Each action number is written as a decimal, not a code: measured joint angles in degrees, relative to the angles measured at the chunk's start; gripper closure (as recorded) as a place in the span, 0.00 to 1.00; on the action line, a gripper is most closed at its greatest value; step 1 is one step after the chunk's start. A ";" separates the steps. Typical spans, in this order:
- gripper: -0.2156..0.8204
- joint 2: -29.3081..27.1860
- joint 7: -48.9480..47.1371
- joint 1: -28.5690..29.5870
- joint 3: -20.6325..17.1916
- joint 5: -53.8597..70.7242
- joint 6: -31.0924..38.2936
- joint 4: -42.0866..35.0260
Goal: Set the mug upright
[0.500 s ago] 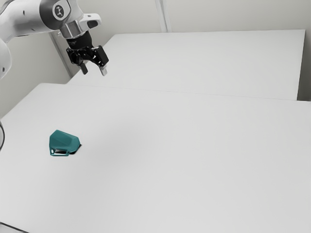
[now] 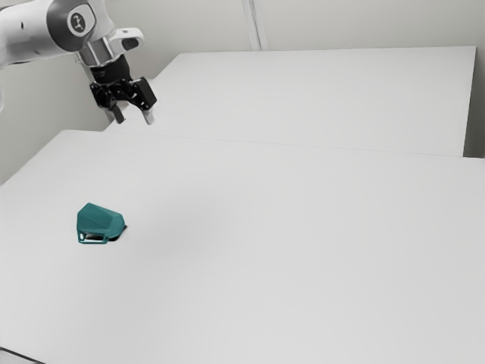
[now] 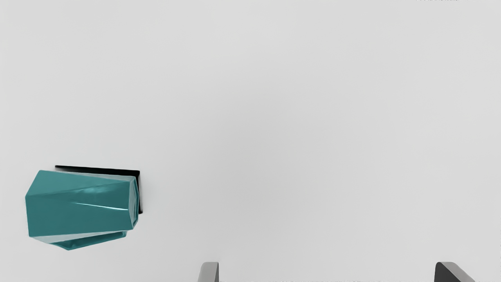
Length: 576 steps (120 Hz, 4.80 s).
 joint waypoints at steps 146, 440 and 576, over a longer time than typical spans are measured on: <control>0.21 28.74 40.48 33.87 3.07 -36.30 -0.55 0.22; 0.97 -3.47 5.54 -4.01 -3.83 12.11 33.74 -38.06; 0.22 2.82 -4.99 -2.53 -6.28 7.11 14.85 -5.87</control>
